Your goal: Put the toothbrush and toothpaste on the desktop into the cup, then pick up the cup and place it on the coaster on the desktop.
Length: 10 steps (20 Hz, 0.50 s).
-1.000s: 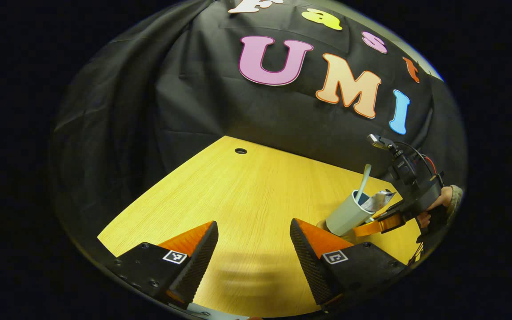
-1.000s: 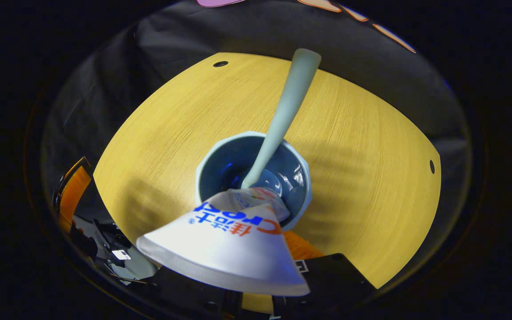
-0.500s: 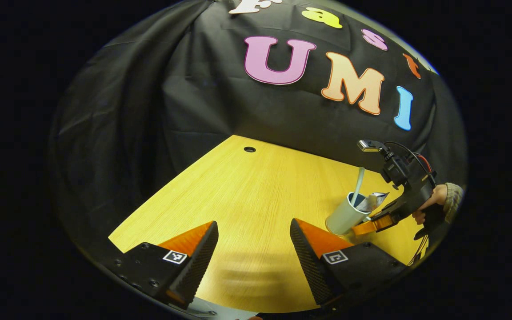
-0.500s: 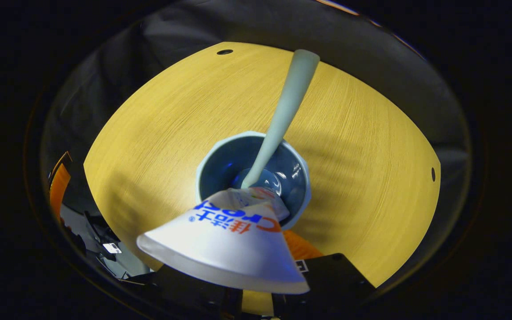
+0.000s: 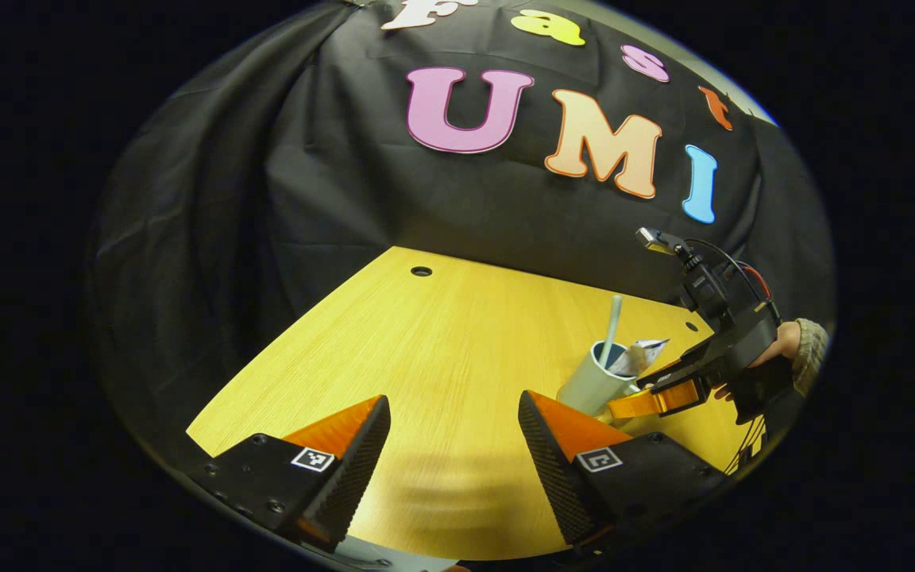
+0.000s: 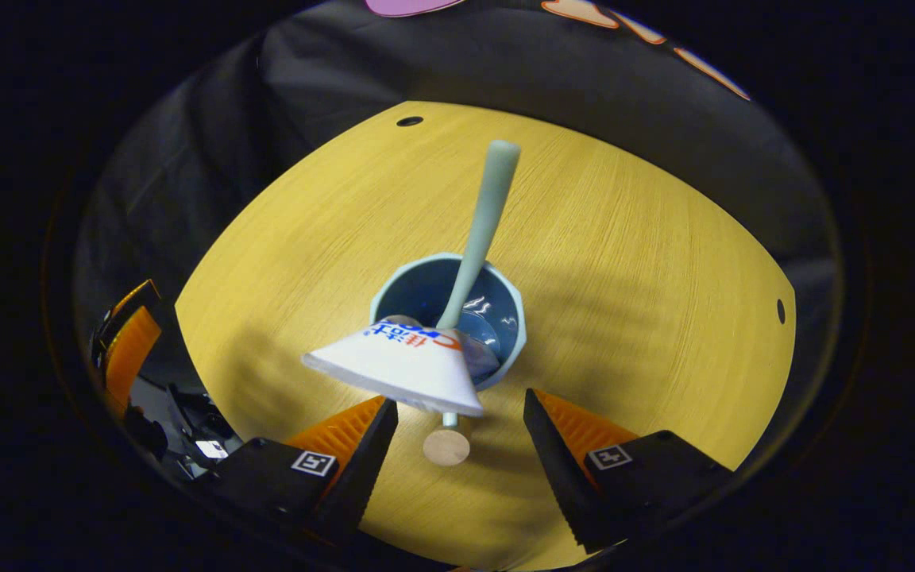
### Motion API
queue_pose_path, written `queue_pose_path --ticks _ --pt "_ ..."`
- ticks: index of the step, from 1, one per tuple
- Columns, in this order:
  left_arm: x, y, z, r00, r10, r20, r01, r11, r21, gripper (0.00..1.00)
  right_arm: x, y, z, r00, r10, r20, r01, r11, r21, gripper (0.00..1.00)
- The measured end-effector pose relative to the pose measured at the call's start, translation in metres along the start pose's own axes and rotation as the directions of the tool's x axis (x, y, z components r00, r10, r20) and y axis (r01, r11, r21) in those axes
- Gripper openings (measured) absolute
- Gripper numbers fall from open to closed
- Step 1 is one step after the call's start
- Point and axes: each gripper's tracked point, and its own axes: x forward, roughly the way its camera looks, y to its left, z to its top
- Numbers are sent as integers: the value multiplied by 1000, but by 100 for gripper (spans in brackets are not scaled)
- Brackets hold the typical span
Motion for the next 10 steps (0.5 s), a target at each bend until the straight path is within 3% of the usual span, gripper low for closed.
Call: queue_pose_path --ticks 3,6,7,8,10 --pt "-6 -21 4 1000 -6 2 6 1000 29 94 -35 0 9 993 64 101 -73 993 90 99" --pt "-8 -52 5 999 -39 -2 39 999 23 94 -75 -18 8 977 58 203 -83 990 114 94" --pt "-7 -67 1 998 -67 -15 67 998 13 94 -88 -27 4 971 51 233 -81 990 118 99" --pt "-7 -81 -2 995 -98 -27 98 995 1 93 -100 -35 0 964 41 262 -76 989 125 95" --pt "-6 -109 -8 988 -147 -57 147 989 -2 94 -119 -50 -15 954 21 300 -69 986 150 99"
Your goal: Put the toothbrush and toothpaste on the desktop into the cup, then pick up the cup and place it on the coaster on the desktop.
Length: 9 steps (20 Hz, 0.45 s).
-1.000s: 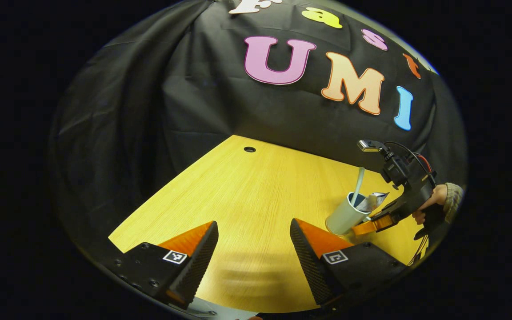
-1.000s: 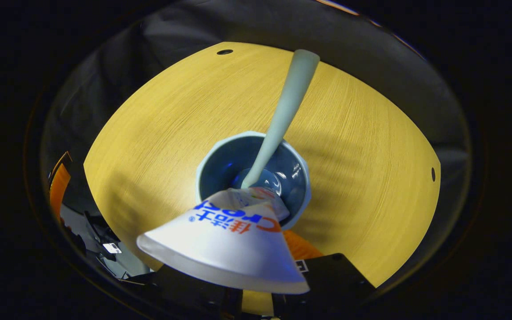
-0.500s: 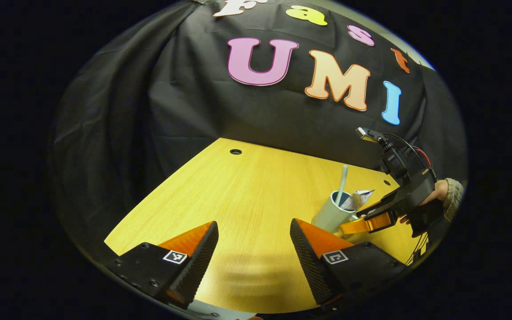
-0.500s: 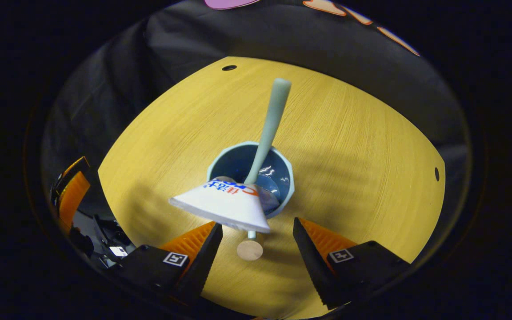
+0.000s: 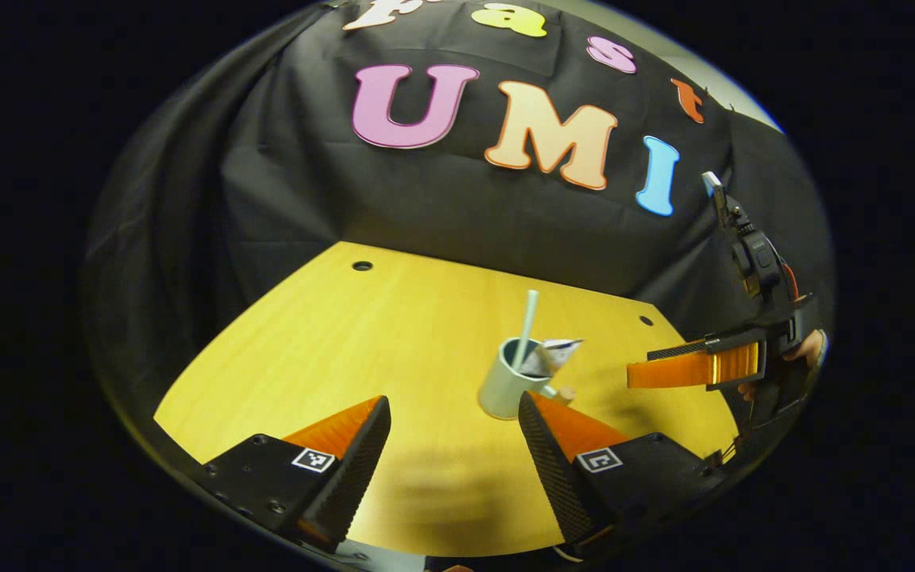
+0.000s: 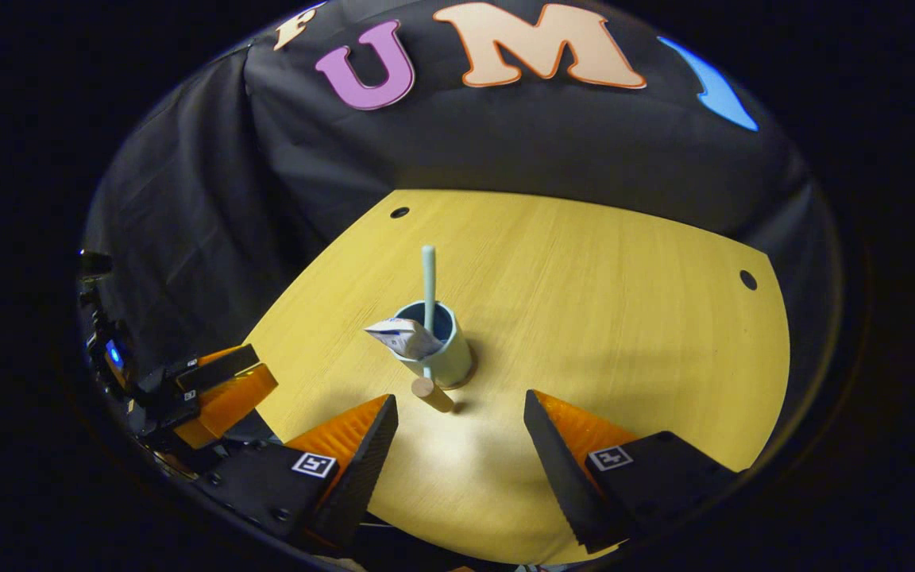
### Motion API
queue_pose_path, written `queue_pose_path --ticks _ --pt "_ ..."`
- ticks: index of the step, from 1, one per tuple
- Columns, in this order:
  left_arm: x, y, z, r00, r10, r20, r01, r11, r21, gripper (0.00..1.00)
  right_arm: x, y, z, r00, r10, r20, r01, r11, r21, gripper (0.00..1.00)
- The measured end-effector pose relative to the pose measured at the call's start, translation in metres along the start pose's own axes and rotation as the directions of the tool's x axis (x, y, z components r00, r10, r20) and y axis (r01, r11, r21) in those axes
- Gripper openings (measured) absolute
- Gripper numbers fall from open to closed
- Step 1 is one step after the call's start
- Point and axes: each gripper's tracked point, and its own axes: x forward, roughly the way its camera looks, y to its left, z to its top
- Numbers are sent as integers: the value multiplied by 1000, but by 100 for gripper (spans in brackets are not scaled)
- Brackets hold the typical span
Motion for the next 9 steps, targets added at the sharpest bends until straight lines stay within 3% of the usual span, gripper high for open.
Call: queue_pose_path --ticks 9 --pt "20 -89 -6 989 -131 -65 142 971 193 94 -53 -62 -54 993 -114 43 106 983 150 99"
